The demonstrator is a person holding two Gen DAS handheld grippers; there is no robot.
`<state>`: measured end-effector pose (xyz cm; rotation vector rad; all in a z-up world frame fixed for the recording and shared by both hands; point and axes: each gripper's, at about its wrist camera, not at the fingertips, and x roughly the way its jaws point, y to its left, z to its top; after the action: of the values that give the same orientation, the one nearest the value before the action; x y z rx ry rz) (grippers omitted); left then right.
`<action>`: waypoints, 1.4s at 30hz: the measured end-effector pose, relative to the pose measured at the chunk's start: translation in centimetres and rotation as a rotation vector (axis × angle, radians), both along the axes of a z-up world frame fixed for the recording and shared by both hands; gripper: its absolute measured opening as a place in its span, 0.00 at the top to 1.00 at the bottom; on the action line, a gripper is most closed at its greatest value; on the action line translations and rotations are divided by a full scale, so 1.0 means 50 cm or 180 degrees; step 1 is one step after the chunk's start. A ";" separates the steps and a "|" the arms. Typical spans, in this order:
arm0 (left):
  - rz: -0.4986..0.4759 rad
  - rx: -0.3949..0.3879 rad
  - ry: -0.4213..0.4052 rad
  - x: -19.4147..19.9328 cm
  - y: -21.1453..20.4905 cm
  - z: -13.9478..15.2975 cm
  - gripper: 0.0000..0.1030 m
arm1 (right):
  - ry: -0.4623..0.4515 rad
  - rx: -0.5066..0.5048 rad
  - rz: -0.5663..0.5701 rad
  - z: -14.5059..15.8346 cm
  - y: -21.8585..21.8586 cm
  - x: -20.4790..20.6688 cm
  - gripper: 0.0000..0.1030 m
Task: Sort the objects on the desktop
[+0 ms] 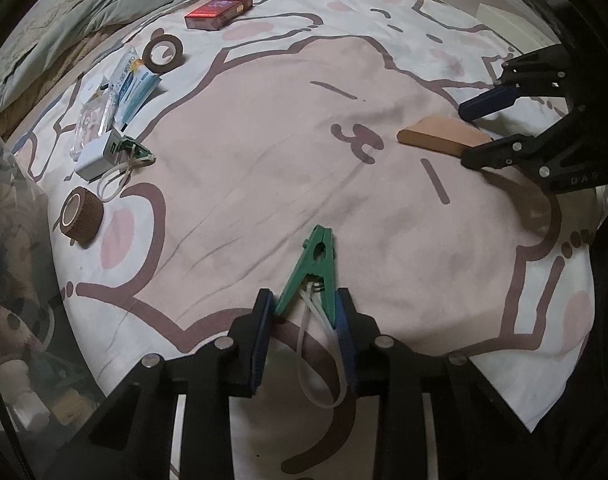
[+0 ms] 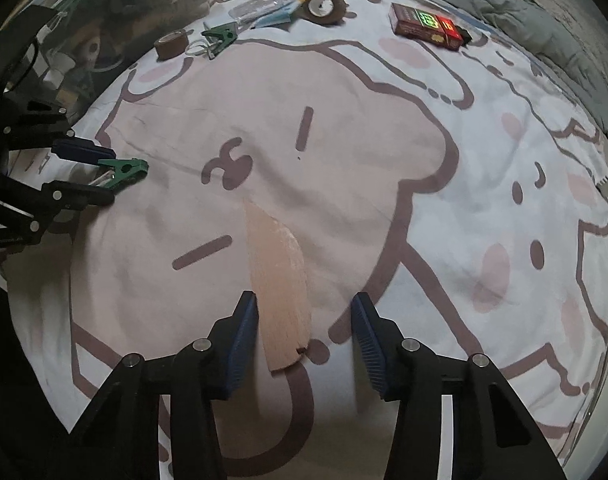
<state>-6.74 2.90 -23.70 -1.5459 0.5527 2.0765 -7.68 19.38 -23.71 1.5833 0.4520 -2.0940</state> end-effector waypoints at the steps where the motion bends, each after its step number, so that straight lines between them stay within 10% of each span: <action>1: 0.0006 0.0008 -0.0006 -0.001 -0.001 0.001 0.70 | 0.0015 0.0001 0.0019 0.000 -0.004 0.001 0.57; 5: 0.0035 0.0010 0.0005 -0.002 -0.006 0.005 0.70 | 0.0007 -0.0009 0.0094 -0.001 -0.017 0.006 0.74; 20: 0.0427 0.0177 0.0205 -0.037 -0.039 0.065 0.70 | 0.0213 -0.0180 -0.0226 0.071 0.024 -0.031 0.75; 42: 0.1117 0.0557 0.0996 -0.064 -0.106 0.321 0.70 | 0.0931 -0.0733 -0.0339 0.275 -0.046 -0.074 0.75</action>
<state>-9.95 -2.42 -7.67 -1.2976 0.2038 2.5807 -11.37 17.06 -9.98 1.2008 0.2147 -2.3744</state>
